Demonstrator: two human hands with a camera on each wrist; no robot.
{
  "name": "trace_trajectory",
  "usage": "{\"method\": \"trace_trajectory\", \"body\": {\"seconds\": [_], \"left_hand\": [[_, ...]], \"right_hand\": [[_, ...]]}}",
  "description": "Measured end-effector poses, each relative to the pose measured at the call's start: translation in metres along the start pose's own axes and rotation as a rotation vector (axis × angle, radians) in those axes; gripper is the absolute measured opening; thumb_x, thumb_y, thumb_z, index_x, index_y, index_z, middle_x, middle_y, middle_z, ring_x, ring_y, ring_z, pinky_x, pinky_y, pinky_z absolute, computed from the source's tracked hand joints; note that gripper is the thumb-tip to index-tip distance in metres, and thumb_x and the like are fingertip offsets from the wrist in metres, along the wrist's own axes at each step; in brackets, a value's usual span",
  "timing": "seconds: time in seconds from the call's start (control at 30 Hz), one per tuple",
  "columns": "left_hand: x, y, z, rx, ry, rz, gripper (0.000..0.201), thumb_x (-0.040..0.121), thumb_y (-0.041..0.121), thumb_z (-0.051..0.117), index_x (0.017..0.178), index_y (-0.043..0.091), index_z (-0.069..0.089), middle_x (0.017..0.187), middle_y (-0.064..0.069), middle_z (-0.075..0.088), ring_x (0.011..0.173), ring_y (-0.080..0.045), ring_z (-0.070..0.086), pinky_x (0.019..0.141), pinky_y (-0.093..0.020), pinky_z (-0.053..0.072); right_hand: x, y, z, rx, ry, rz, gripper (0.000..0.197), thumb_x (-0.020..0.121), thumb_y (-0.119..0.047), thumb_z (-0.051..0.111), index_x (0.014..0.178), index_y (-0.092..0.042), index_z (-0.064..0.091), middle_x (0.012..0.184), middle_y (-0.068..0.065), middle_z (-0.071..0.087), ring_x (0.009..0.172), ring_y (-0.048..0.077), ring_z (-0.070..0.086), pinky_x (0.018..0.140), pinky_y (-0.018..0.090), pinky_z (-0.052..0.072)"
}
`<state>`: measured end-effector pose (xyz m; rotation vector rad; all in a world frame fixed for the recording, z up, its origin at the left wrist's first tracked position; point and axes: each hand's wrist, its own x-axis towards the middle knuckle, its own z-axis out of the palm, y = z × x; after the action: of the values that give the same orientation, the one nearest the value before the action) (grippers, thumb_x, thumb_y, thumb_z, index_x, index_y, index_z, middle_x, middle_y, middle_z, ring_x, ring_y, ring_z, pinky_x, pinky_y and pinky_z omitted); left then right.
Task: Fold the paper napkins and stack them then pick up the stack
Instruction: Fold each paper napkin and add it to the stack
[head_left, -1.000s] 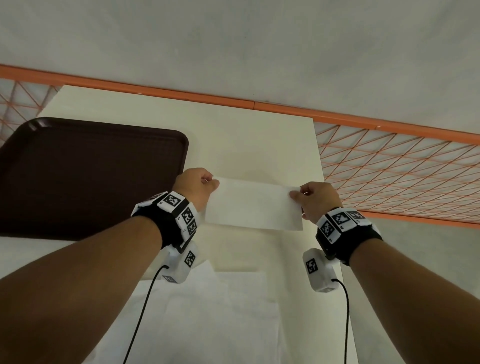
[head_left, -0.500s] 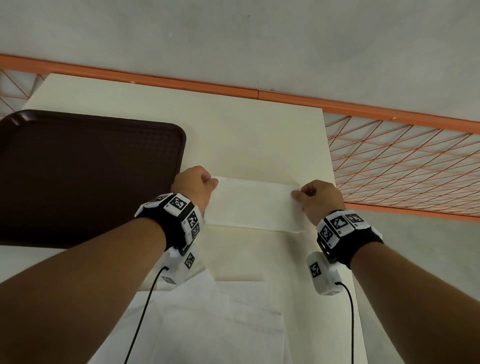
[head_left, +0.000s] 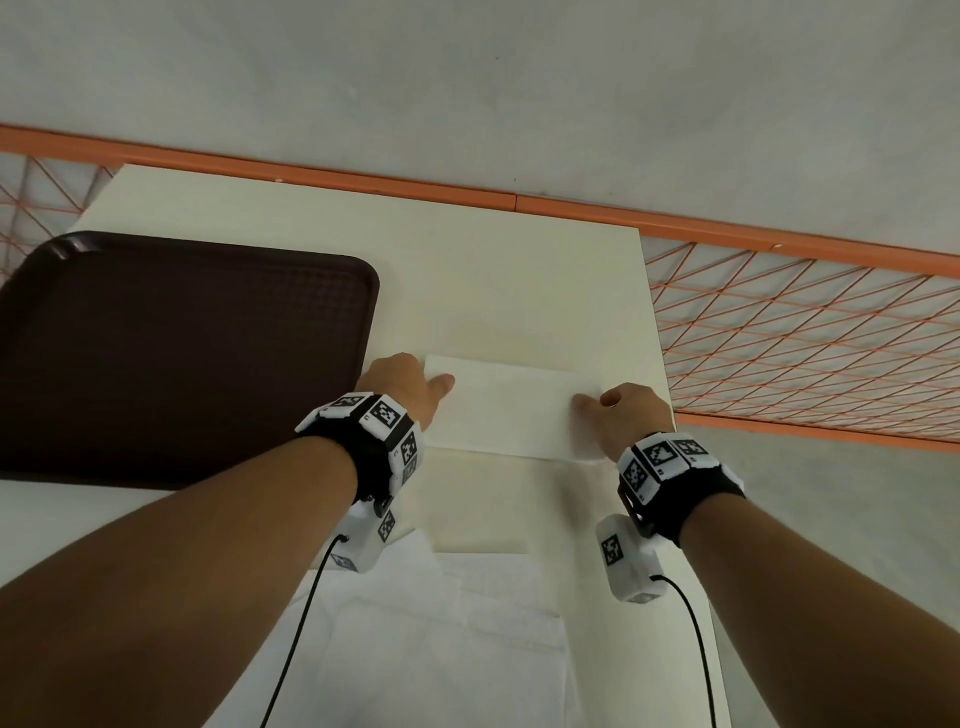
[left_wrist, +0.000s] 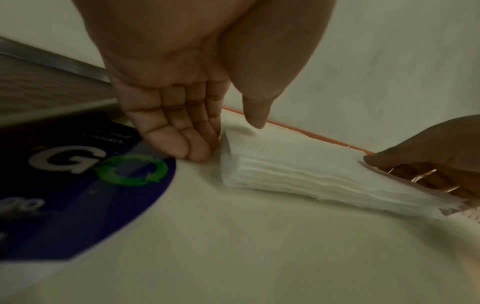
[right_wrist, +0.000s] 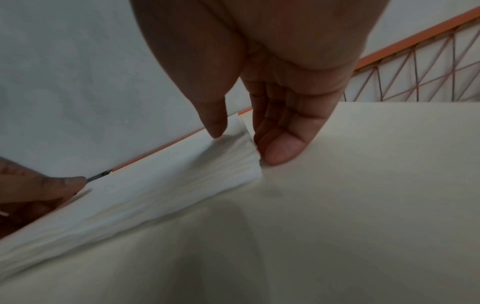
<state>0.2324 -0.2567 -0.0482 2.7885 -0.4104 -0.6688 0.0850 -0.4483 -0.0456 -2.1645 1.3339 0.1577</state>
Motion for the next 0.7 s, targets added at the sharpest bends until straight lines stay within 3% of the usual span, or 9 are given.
{"method": "trace_trajectory", "body": {"seconds": [0.1,0.17,0.27,0.33,0.47,0.6,0.7], "left_hand": [[-0.011,-0.004,-0.006,0.005,0.016,0.008,0.056,0.090,0.056,0.050,0.090,0.003,0.065,0.091,-0.016,0.068,0.077,-0.031,0.062,0.055,-0.031,0.038],[-0.024,-0.009,-0.012,0.008,0.033,0.046,0.051,0.091,0.054,0.050,0.084,0.005,0.063,0.091,-0.016,0.067,0.076,-0.032,0.062,0.051,-0.031,0.037],[-0.046,-0.023,-0.019,0.024,0.017,0.103,0.042,0.091,0.050,0.052,0.084,0.009,0.063,0.088,-0.005,0.066,0.078,-0.025,0.062,0.069,-0.035,0.052],[-0.063,-0.034,-0.022,0.037,-0.008,0.144,0.036,0.089,0.047,0.055,0.081,0.014,0.067,0.082,-0.002,0.067,0.076,-0.023,0.064,0.071,-0.033,0.054],[-0.107,-0.057,-0.021,0.051,-0.144,0.240,0.025,0.086,0.045,0.062,0.087,0.021,0.068,0.087,0.003,0.066,0.084,-0.017,0.063,0.080,-0.032,0.054],[-0.143,-0.079,-0.008,0.086,-0.260,0.295,0.019,0.082,0.039,0.067,0.092,0.023,0.069,0.091,0.004,0.066,0.090,-0.015,0.062,0.085,-0.029,0.052],[-0.160,-0.091,0.003,0.089,-0.305,0.269,0.026,0.081,0.039,0.068,0.104,0.026,0.065,0.106,0.005,0.064,0.098,-0.016,0.061,0.091,-0.033,0.051]], "right_hand": [[-0.008,0.004,-0.008,-0.017,0.014,0.012,0.056,0.088,-0.050,0.059,0.126,-0.010,0.057,0.125,0.011,0.061,0.112,0.030,0.056,0.087,0.032,0.042],[-0.019,0.009,-0.011,-0.036,0.031,-0.002,0.060,0.088,-0.051,0.058,0.132,-0.011,0.050,0.129,0.009,0.058,0.120,0.029,0.053,0.094,0.036,0.042],[-0.048,0.016,-0.009,-0.054,0.062,-0.094,0.052,0.089,-0.049,0.058,0.127,-0.014,0.050,0.123,0.006,0.059,0.114,0.026,0.055,0.093,0.038,0.045],[-0.078,0.016,-0.003,-0.057,0.051,-0.185,0.042,0.088,-0.045,0.059,0.118,-0.017,0.054,0.113,0.003,0.061,0.103,0.023,0.057,0.087,0.034,0.047],[-0.148,0.017,0.023,-0.147,-0.189,-0.465,0.025,0.087,-0.041,0.061,0.104,-0.022,0.063,0.093,-0.003,0.062,0.085,0.018,0.057,0.075,0.026,0.045],[-0.197,0.023,0.055,-0.379,-0.414,-0.596,0.046,0.083,-0.054,0.061,0.119,-0.026,0.056,0.115,-0.004,0.056,0.107,0.019,0.054,0.087,0.029,0.044],[-0.207,0.023,0.066,-0.488,-0.404,-0.610,0.054,0.082,-0.051,0.064,0.126,-0.023,0.050,0.123,-0.001,0.051,0.114,0.023,0.048,0.093,0.035,0.041]]}}
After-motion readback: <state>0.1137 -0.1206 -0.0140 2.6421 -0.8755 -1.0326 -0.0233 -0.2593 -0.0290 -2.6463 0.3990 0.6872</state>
